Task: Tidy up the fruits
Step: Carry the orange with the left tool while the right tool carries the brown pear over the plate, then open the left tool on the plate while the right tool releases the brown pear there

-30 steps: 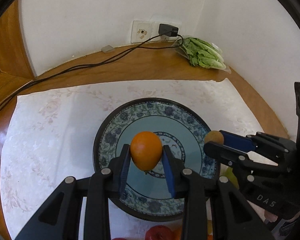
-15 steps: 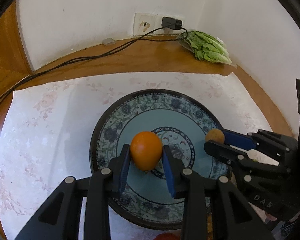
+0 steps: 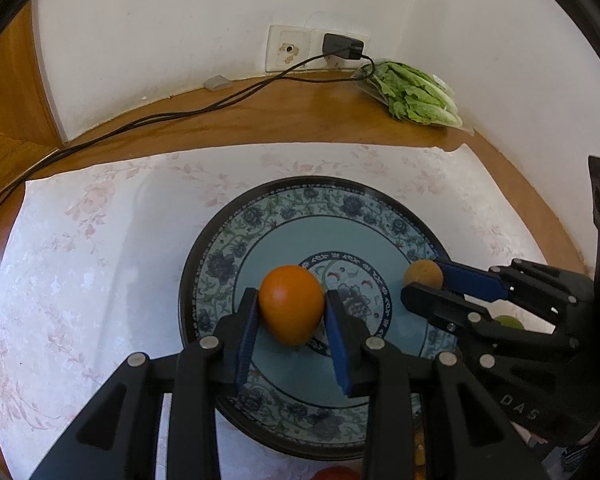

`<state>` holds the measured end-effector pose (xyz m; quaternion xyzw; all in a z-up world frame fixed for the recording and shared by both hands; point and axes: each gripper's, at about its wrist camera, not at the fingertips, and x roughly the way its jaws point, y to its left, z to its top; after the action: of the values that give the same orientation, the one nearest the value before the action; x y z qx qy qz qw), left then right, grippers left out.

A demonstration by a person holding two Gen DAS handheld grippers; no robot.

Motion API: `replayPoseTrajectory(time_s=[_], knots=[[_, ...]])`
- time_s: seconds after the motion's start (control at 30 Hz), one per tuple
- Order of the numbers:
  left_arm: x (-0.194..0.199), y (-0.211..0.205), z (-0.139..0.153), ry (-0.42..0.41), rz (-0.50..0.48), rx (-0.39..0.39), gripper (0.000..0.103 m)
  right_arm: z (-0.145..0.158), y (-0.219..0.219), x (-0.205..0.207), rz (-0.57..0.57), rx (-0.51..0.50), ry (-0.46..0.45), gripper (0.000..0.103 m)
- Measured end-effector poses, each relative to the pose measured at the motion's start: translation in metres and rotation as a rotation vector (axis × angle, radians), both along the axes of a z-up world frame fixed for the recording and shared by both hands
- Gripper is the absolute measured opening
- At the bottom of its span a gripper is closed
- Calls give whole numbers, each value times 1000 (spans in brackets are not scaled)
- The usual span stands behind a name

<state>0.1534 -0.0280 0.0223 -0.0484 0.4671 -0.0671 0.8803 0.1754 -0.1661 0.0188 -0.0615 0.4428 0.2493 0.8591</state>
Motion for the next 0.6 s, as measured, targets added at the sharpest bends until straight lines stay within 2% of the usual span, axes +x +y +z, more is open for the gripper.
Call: replayPoseTrajectory(time_s=[0.13,0.33,0.6], knots=[[-1,-1,2,-1,-1,-5,49,0,0,0,-4,15,18,32],[-10,-2,11,-29,0,23,60,5,-3,-6,-13,31,11,41],[-27,-1,24,-38,9,25,65,16,-9,-23,-25,72,18,44]])
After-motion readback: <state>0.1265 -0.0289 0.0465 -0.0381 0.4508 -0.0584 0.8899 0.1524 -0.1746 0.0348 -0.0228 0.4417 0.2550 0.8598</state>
